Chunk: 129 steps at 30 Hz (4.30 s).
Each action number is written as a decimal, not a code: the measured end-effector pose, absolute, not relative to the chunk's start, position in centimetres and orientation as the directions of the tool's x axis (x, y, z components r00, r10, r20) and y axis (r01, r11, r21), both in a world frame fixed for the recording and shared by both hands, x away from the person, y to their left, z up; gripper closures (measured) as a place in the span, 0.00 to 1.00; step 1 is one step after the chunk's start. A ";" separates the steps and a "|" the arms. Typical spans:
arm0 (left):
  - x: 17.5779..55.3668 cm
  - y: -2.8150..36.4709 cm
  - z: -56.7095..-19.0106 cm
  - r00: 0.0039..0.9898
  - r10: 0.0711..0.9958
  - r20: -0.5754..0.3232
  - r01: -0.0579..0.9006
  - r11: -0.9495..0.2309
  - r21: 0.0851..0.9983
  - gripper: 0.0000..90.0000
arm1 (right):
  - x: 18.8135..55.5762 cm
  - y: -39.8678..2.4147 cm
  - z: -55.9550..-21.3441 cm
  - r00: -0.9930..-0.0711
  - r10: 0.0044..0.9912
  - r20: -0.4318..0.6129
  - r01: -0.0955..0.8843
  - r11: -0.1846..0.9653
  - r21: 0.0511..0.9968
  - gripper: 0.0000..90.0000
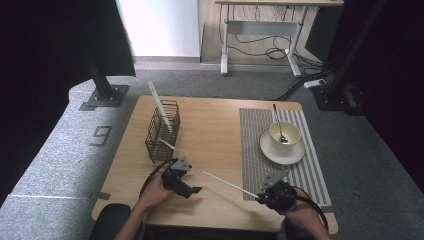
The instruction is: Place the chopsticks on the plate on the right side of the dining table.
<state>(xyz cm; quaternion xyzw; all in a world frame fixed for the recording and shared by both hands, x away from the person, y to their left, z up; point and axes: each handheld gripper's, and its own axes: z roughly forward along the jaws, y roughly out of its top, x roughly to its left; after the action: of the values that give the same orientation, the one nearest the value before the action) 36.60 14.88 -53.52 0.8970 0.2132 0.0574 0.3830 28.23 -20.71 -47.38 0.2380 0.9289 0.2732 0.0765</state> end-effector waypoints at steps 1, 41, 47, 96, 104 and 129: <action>36.5 14.8 -53.6 0.901 0.432 -0.050 0.336 -0.620 0.709 0.00 | 28.3 -20.9 -47.3 -0.870 0.493 -0.013 0.407 0.733 0.545 0.92; 37.2 14.2 -55.8 0.861 0.508 -0.009 0.389 -0.647 0.656 0.00 | 34.3 -28.9 -47.0 -0.583 0.809 -0.071 0.630 0.505 0.590 0.92; 37.3 14.2 -55.8 0.862 0.507 -0.009 0.388 -0.648 0.656 0.00 | 35.5 -30.3 -47.7 -0.537 0.839 -0.080 0.662 0.479 0.576 0.92; 37.3 14.1 -55.8 0.862 0.506 -0.009 0.387 -0.648 0.656 0.00 | 38.9 -33.6 -51.0 -0.442 0.885 -0.147 0.730 0.451 0.514 0.70; 37.3 14.1 -55.8 0.862 0.506 -0.008 0.387 -0.648 0.656 0.00 | 37.9 -32.9 -49.7 -0.431 0.894 -0.123 0.715 0.421 0.558 0.37; 37.3 14.1 -55.8 0.863 0.506 -0.010 0.387 -0.647 0.656 0.00 | 33.9 -30.9 -53.6 -0.361 0.930 -0.064 0.672 0.307 0.673 0.09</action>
<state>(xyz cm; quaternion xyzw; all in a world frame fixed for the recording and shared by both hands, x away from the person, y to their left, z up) 37.27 14.08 -55.79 0.9034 0.2472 0.0874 0.3394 33.95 -30.93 -53.63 0.5167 0.7754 0.2815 0.2291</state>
